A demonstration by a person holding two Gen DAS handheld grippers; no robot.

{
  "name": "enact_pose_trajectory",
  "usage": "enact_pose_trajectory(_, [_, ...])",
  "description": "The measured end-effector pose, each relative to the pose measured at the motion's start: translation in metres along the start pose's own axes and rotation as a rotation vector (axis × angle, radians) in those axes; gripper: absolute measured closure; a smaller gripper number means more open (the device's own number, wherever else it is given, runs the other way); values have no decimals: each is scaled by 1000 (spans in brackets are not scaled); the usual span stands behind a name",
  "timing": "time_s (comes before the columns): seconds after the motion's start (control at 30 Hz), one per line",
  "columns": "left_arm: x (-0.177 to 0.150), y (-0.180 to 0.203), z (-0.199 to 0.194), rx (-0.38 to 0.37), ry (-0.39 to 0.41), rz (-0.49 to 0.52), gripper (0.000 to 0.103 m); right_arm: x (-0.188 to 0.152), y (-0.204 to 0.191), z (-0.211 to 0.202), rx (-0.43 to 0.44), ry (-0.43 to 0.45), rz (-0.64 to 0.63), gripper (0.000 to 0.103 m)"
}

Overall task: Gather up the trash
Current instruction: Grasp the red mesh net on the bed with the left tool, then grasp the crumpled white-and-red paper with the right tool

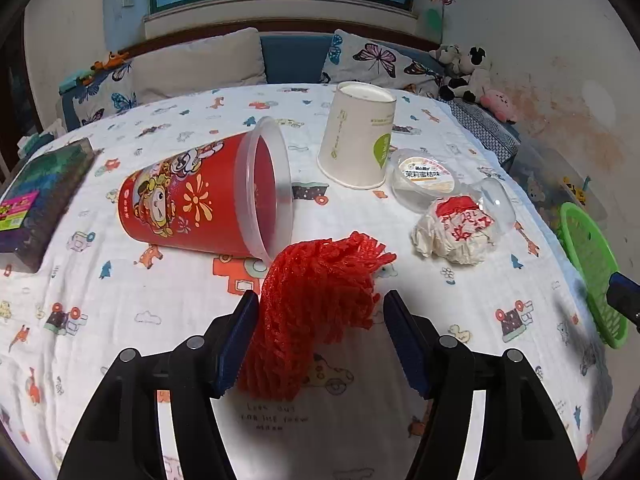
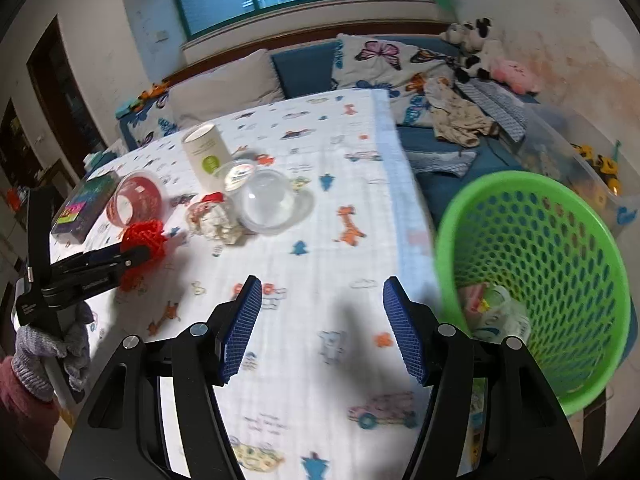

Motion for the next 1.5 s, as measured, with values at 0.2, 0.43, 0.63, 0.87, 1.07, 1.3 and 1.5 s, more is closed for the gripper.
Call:
enact_pose_trajectory(0.2, [2, -3, -1, -26, 4, -6, 64, 12, -23, 15, 27, -10, -44, 39])
enact_pose_trajectory(0.43, [-4, -5, -10, -63, 1, -19, 80, 29, -55, 35, 69, -11, -116, 39])
enact_pose_trajectory(0.63, [-14, -5, -28, -103, 7, -22, 80, 45, -81, 56, 104, -11, -159, 40])
enact_pose_trajectory(0.87, [-19, -14, -50, -124, 20, -25, 80, 56, -98, 82, 109, -28, -194, 43])
enact_pose_trajectory(1.07, [-19, -28, -66, -131, 38, -35, 80, 59, -109, 101, 78, -44, -226, 45])
enact_pose_trajectory(1.3, [-21, -40, -77, -135, 45, -49, 80, 62, -105, 109, 12, -37, -242, 45])
enact_pose_trajectory(1.5, [-24, -47, -83, -131, 52, -55, 80, 64, -100, 117, 13, -63, -227, 44])
Point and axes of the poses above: each gripper's, at about its wrist camera, not at the fingertips, and z roughly the way its jaws point, y to its right, x to its top, the point moved 5 cm from there along z, roughly the way its jaws point, and after that the axes turned 9 degrees about -z, right-handed, at the moved point
